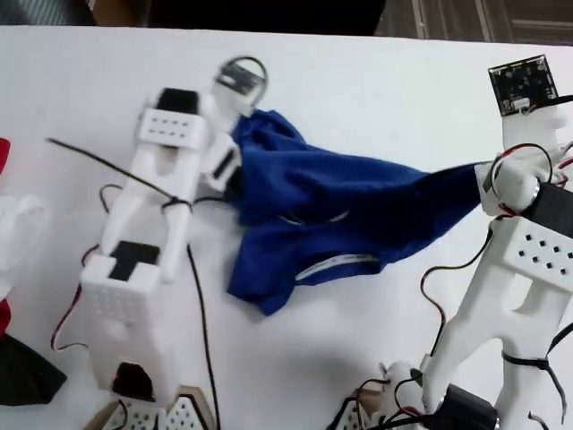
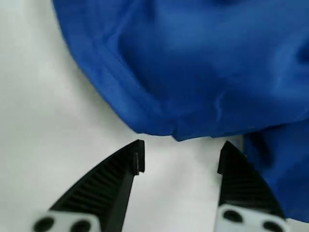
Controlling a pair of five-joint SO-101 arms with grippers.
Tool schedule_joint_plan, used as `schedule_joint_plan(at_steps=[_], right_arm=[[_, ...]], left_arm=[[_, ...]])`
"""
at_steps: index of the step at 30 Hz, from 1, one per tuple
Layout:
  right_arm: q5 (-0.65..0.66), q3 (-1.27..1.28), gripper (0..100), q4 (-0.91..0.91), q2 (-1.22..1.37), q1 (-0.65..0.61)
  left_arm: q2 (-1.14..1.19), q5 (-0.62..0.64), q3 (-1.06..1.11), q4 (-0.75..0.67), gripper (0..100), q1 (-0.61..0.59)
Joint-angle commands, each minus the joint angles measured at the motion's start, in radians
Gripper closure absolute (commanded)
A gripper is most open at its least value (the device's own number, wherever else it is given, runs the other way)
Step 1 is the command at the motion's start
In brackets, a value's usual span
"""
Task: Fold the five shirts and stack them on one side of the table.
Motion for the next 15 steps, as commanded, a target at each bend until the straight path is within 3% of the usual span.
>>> schedule_joint_plan(at_steps=[1,10,15], right_arm=[[0.003,-0.020,97.8,-0.015,-0.044,0.004],[0.003,0.006,97.8,-0.018,-0.045,0.005],[0.003,0.006,97.8,-0.018,-0.045,0.004]], left_arm=[[-0.002,-0.012,0.001,0.011,73,0.052],[0.002,-0.011,0.166,-0.173,73,0.089],[-0.005,-0.012,0.208,-0.187,73,0.110]])
